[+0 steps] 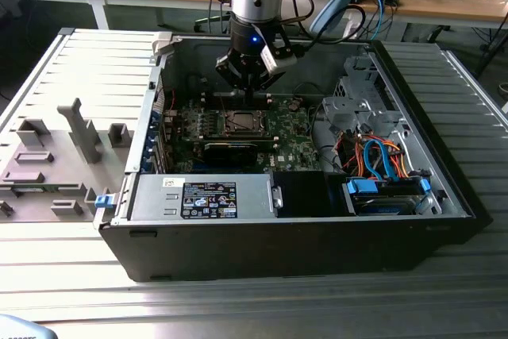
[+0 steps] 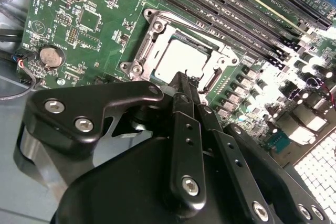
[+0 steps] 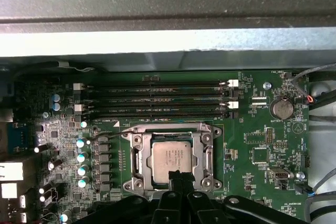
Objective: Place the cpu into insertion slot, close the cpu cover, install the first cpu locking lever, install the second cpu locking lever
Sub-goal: 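Install the first cpu locking lever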
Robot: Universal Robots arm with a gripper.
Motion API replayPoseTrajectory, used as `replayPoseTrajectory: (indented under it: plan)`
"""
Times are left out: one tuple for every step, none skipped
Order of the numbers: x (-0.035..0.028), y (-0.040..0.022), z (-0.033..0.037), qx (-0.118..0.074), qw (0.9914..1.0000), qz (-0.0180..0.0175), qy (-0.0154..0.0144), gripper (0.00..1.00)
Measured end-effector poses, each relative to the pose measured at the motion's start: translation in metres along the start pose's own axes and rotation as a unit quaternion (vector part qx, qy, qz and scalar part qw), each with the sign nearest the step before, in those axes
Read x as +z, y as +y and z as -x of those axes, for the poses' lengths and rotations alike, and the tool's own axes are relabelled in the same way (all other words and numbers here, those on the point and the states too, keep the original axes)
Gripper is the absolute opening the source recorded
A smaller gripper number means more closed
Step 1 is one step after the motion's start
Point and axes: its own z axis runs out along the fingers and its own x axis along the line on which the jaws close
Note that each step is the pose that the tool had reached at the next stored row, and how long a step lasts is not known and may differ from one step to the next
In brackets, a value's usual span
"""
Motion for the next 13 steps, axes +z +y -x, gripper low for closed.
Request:
replayPoseTrajectory:
  plan:
    - [0.0000, 0.0000, 0.0000, -0.001, 1.00000, 0.0000, 0.0000, 0.11]
    - [0.0000, 0.0000, 0.0000, -0.002, 1.00000, 0.0000, -0.0001, 0.11]
    - [0.0000, 0.0000, 0.0000, -0.002, 1.00000, 0.0000, -0.0001, 0.11]
    - [0.0000, 0.0000, 0.0000, -0.003, 0.99999, 0.0000, -0.0002, 0.11]
    - [0.0000, 0.0000, 0.0000, -0.004, 0.99999, 0.0000, -0.0002, 0.11]
    - [0.0000, 0.0000, 0.0000, -0.005, 0.99999, 0.0000, -0.0002, 0.11]
    - [0.0000, 0.0000, 0.0000, -0.006, 0.99998, 0.0000, -0.0003, 0.11]
    - [0.0000, 0.0000, 0.0000, -0.006, 0.99998, 0.0000, -0.0003, 0.11]
    - [0.0000, 0.0000, 0.0000, -0.007, 0.99997, 0.0000, -0.0003, 0.11]
    - [0.0000, 0.0000, 0.0000, -0.008, 0.99997, 0.0000, -0.0003, 0.11]
    - [0.0000, 0.0000, 0.0000, -0.009, 0.99996, 0.0000, -0.0004, 0.11]
    - [0.0000, 0.0000, 0.0000, -0.009, 0.99996, 0.0000, -0.0004, 0.11]
    - [0.0000, 0.0000, 0.0000, -0.010, 0.99995, 0.0000, -0.0004, 0.11]
